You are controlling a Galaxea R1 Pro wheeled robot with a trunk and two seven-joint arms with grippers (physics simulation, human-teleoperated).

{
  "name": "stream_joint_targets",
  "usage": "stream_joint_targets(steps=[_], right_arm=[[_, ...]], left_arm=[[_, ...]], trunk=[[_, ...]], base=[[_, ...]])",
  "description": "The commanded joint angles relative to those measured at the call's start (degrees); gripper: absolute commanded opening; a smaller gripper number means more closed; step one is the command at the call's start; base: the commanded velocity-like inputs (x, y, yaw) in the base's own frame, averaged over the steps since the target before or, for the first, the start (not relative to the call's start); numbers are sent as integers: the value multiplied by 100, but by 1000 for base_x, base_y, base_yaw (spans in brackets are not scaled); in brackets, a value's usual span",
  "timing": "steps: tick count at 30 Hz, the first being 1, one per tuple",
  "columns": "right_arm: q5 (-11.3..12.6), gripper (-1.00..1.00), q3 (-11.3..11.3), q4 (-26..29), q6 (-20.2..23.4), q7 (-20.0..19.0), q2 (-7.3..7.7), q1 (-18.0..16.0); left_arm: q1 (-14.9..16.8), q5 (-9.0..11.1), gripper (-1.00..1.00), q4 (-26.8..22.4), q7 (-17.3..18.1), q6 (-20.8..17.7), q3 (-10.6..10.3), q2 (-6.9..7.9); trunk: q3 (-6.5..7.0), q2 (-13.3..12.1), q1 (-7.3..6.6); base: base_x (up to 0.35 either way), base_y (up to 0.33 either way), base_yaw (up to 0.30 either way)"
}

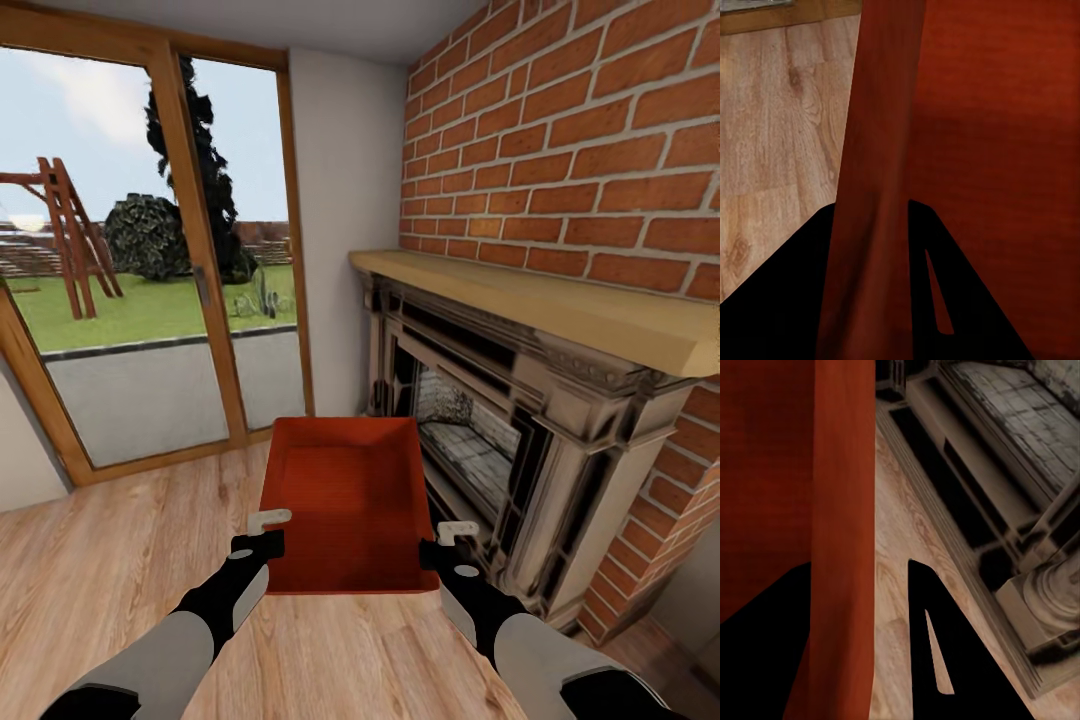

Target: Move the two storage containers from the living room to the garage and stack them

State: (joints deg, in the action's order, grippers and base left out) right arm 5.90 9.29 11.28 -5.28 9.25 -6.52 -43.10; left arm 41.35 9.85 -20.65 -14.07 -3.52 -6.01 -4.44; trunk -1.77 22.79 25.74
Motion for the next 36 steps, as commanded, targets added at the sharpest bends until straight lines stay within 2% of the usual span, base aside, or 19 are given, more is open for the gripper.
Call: stream_joint_targets(steps=[1,8,27,36], right_arm=[[61,-100,56,-12,-27,31,2,-6],[66,-100,56,-12,-17,27,2,-6],[65,-100,56,-12,2,24,2,-6],[61,-100,56,-12,1,24,2,-6]], left_arm=[[5,-2,-100,-18,-70,-35,-14,5],[5,-6,-100,-18,-70,-35,-14,5],[5,-10,-100,-18,-70,-35,-22,5],[5,-10,-100,-18,-70,-35,-17,5]], trunk=[[-4,13,4],[52,13,4],[59,13,4],[59,13,4]], base=[[0,0,0],[0,0,0],[-1,0,0],[-252,0,0]])
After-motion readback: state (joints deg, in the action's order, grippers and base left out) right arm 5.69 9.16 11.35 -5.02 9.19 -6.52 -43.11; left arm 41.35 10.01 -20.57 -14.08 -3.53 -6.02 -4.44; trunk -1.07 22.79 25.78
